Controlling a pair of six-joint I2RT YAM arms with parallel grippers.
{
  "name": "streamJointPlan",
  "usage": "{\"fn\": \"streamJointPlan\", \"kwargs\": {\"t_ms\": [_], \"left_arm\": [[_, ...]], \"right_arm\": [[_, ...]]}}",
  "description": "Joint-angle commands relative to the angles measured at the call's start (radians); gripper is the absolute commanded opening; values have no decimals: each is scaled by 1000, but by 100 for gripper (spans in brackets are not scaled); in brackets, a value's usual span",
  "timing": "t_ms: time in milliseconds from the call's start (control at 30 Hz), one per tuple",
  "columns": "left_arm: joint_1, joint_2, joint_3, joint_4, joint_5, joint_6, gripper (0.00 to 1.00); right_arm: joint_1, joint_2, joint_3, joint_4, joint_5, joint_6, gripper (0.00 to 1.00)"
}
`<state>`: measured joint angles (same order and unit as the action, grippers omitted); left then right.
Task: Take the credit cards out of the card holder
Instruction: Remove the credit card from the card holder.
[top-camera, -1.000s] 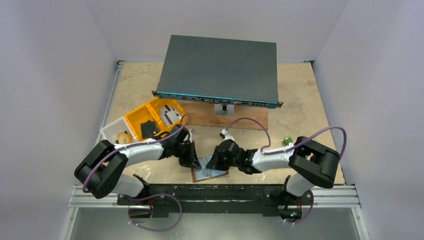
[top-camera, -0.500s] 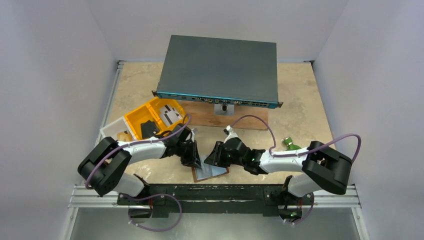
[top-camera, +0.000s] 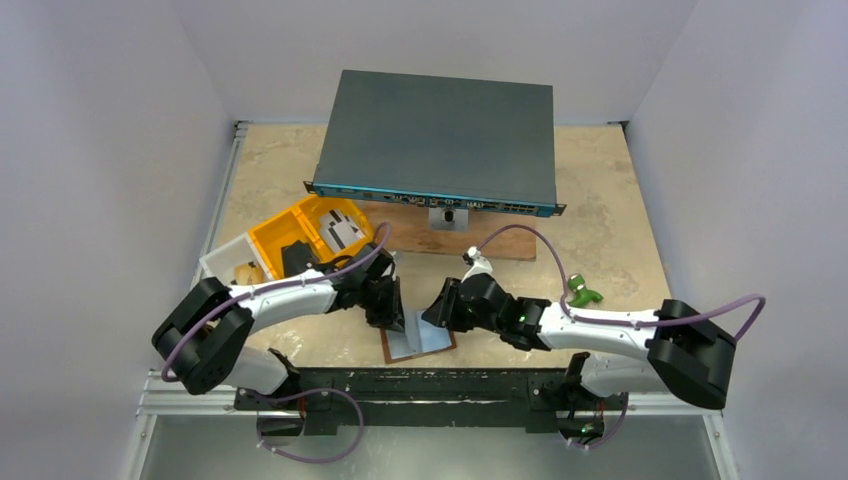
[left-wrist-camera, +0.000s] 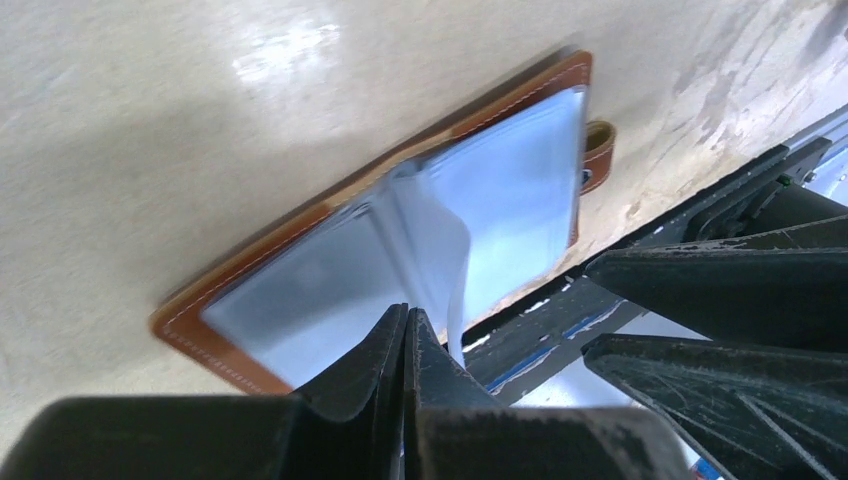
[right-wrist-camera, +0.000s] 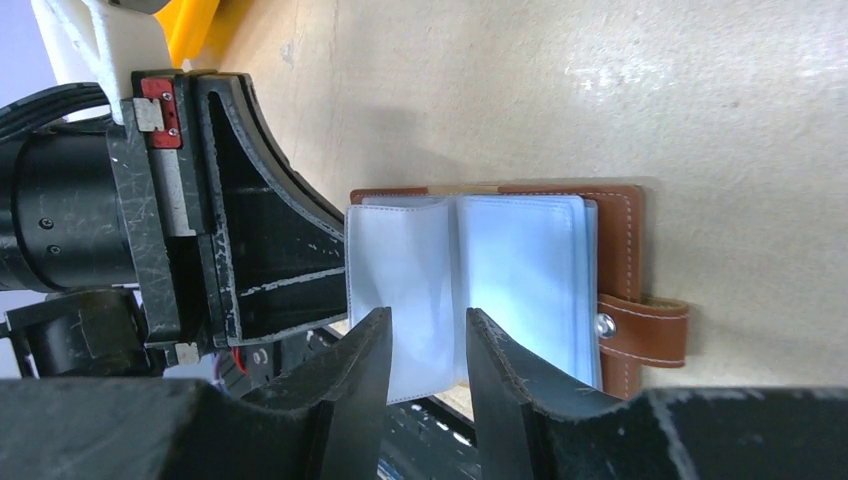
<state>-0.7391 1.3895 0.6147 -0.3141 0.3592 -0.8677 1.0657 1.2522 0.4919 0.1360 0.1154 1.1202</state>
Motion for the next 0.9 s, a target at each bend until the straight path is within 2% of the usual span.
{"fn": "streamJointPlan", "kwargs": {"t_ms": [0,400,600,700,867], "left_arm": [[-42,53,78,9,-10,14,0],[-97,207,212,52,13,-19,0],[-100,300,226,76,25,-17,0],[-101,274,216,59,12,-13,0],[-95,124,215,-60,-87,17,0]], "right_arm": [[-3,-64,40,-103,84,-17,34],[-3,-181,6,-241,153,-10,34],[0,-172,8,-246,146,-26,34],[6,-149,27,-249,146,-38,34],[36,-91,78,-255,151,-59,35]]}}
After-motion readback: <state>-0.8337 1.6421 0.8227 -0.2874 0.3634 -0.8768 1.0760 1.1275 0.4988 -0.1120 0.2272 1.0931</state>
